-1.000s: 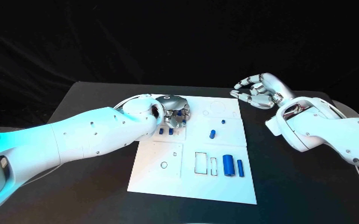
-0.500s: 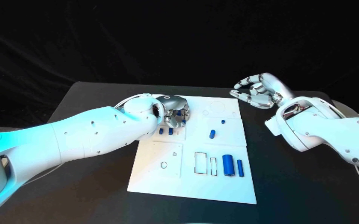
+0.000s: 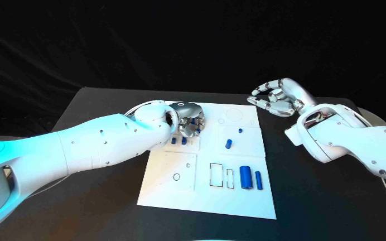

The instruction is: Assemble the parts on the task board

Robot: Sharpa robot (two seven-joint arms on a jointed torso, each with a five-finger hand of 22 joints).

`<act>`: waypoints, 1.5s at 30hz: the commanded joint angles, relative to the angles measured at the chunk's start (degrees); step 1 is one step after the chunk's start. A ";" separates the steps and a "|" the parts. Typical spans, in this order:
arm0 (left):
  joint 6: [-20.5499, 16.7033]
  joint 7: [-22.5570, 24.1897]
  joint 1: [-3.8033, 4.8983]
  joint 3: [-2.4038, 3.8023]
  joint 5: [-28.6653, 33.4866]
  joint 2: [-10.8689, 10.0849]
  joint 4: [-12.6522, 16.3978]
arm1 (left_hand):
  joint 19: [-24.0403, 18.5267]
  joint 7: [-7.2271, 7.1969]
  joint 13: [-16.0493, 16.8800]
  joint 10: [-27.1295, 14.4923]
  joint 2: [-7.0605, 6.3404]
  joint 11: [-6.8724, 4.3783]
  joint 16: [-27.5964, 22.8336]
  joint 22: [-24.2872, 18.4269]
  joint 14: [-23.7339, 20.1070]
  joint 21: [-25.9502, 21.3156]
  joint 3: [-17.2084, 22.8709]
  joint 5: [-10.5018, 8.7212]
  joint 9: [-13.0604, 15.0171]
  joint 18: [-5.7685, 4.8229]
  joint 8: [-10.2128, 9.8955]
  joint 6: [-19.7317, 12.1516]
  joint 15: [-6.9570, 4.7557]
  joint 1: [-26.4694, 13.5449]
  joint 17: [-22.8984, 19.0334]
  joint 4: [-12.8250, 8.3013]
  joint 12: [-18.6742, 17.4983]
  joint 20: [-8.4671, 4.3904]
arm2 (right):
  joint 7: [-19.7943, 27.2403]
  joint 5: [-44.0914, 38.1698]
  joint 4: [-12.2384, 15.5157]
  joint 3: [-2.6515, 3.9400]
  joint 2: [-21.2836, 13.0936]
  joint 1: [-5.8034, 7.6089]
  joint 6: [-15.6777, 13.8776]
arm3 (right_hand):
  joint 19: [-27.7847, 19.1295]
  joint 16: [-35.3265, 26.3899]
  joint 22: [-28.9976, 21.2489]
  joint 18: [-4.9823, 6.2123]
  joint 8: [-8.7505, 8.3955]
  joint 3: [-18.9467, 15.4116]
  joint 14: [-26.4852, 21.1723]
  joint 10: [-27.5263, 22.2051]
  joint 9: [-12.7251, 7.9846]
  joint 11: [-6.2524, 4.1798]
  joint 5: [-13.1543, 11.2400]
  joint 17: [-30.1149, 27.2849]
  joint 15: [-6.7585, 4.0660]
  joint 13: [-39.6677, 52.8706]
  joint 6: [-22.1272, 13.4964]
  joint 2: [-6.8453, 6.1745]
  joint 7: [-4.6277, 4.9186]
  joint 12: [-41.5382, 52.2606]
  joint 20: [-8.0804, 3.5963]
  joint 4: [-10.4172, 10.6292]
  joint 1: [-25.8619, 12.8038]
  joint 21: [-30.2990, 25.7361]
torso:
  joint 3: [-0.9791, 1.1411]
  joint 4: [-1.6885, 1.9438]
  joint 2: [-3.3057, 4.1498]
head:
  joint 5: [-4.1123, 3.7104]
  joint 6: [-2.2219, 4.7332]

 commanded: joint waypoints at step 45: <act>-2.42 -0.01 -0.38 2.47 9.11 -11.45 6.84 | 0.29 0.25 -1.36 2.13 -0.51 0.37 0.27 0.68 0.52 0.69 1.20 -0.19 -1.10 -0.91 -1.75 1.80 0.17 -2.39 -1.25 -0.83 -3.31 0.20 | 0.55 -0.28 -0.01 -0.01 -0.32 -0.18 -0.04 | 3.26 -0.19 12.23 0.38 0.18 -0.27 4.90 -0.15 0.09 -0.15 0.31 10.71 -0.44 5.58 0.14 0.31 -0.05 -0.06 -0.31 -0.01 -0.32 -0.31 | -0.07 0.04 -0.07 | -0.04 0.58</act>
